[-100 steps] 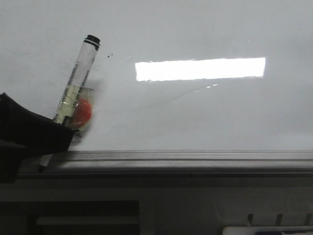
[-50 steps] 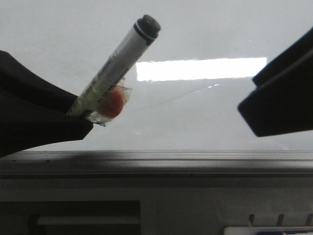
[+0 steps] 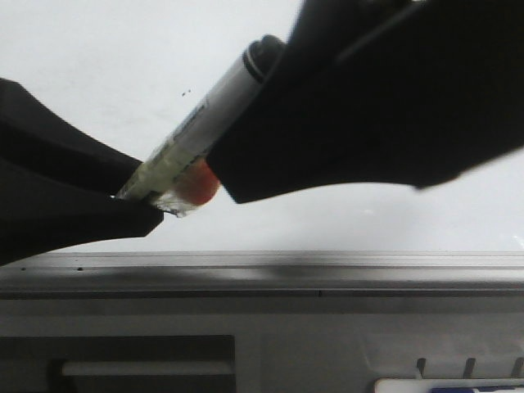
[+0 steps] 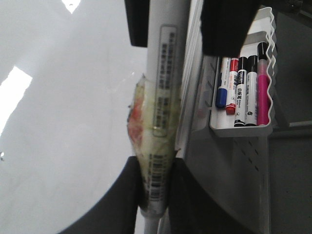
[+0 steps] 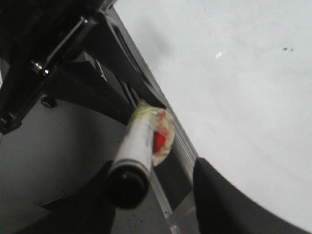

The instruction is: Write number 3 on whiteboard

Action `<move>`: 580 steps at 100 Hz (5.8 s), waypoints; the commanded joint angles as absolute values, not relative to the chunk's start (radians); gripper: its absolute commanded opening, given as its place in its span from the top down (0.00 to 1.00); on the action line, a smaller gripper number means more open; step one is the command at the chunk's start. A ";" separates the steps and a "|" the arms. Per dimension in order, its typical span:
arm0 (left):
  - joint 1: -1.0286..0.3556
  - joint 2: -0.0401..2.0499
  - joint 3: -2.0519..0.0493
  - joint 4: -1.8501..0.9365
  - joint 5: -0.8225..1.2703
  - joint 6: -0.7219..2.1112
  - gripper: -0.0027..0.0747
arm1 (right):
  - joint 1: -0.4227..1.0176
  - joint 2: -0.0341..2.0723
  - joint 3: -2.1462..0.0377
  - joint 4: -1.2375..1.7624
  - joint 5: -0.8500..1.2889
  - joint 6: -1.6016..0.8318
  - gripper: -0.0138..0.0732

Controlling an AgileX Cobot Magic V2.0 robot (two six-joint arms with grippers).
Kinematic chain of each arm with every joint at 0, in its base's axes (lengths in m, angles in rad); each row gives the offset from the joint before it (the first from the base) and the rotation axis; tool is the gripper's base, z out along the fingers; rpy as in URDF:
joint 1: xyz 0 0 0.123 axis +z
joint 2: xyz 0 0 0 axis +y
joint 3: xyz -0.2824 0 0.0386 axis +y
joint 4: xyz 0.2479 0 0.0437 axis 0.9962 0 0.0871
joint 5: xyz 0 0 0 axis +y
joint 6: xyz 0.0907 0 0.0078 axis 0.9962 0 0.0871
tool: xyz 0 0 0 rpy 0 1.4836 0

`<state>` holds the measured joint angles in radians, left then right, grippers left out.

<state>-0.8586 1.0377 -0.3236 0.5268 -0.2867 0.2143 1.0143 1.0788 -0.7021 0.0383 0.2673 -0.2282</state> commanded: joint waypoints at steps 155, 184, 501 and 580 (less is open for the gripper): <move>-0.859 0.758 -0.350 0.024 -0.284 0.207 0.44 | 0.835 1.162 -1.131 -0.078 0.453 -0.215 0.91; -0.859 0.759 -0.350 0.024 -0.254 0.207 0.45 | 0.815 1.242 -1.173 -0.090 0.453 -0.211 0.91; -0.947 0.926 -0.350 0.151 -0.221 0.207 0.99 | 1.169 1.257 -1.194 -0.216 0.759 0.023 0.84; -0.899 1.061 -0.353 -0.843 -0.279 0.199 0.99 | 1.167 1.054 -1.194 -0.588 0.821 0.239 0.07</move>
